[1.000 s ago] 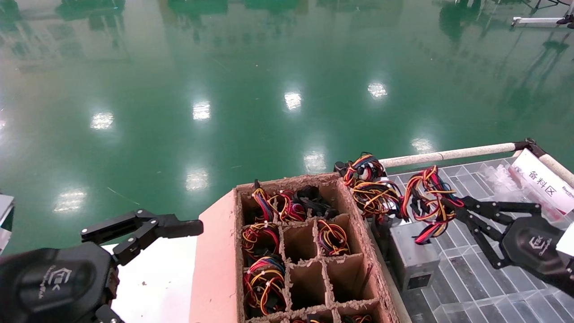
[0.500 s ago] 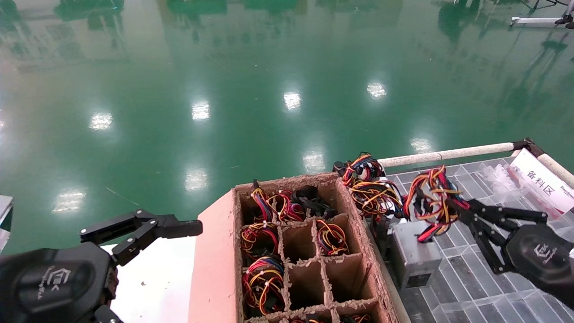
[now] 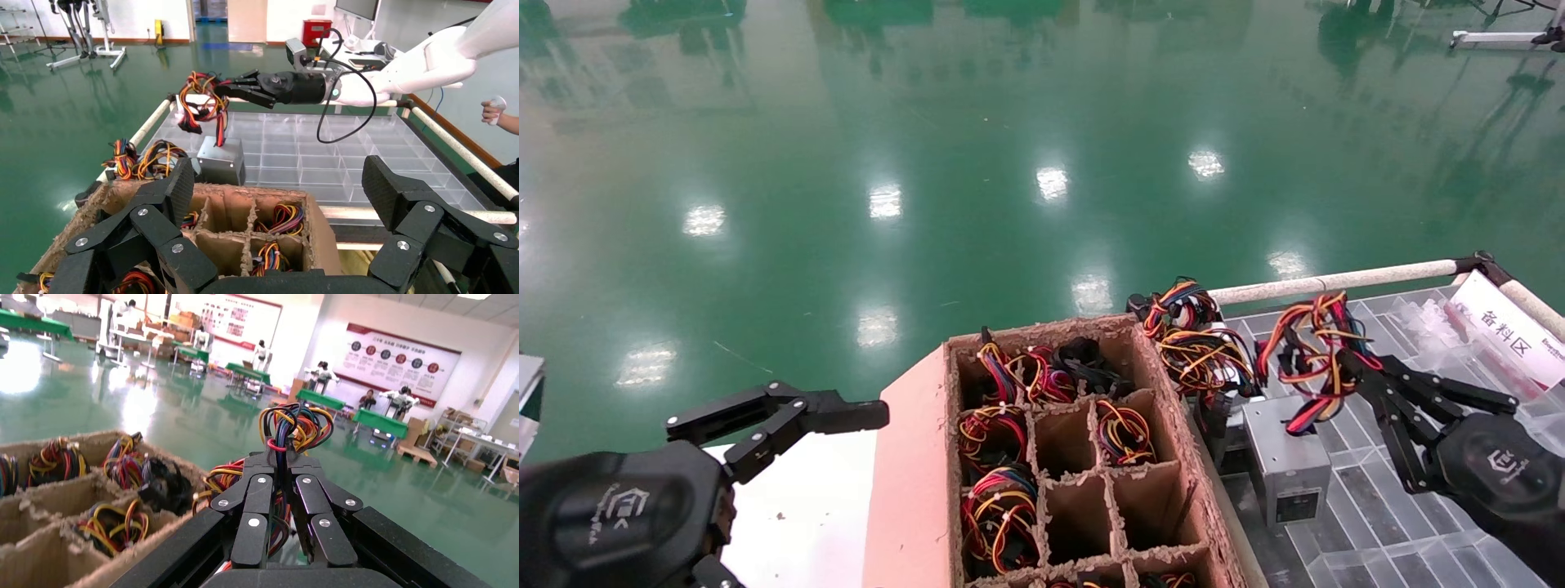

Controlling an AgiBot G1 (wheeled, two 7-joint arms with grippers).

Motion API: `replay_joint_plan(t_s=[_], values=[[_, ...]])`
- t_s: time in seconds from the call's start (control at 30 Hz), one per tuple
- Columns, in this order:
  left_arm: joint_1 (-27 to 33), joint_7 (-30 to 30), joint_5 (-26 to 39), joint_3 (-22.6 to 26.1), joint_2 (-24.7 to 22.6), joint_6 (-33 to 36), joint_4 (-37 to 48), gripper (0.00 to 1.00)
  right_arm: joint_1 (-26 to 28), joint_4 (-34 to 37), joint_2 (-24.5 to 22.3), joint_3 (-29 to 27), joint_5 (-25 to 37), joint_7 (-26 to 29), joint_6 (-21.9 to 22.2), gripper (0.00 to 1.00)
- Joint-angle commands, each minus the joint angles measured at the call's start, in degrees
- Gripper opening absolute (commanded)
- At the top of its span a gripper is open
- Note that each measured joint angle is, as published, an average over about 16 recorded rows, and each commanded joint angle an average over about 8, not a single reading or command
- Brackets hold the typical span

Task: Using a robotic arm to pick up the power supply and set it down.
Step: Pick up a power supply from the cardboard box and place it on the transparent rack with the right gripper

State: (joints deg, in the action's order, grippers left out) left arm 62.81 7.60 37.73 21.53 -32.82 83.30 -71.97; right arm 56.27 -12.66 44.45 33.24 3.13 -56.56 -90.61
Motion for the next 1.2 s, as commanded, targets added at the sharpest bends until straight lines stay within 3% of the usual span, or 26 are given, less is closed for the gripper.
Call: replay_joint_plan(t_s=[0.03,0.6,1.2], values=[[0.0,0.0,0.0,0.0,0.0,0.0,0.0,1.0,-0.3,-0.4,0.3,-0.2,-0.4,0.0,0.0,0.0],[0.0,0.0,0.0,0.0,0.0,0.0,0.0,1.0,-2.8,0.8,3.7,0.2,-0.7,0.9,0.2,0.0],[0.0,0.0,0.0,0.0,0.0,0.0,0.0,1.0,-7.7,2.2,2.8,-1.4,-3.8,3.4,0.0,0.0]])
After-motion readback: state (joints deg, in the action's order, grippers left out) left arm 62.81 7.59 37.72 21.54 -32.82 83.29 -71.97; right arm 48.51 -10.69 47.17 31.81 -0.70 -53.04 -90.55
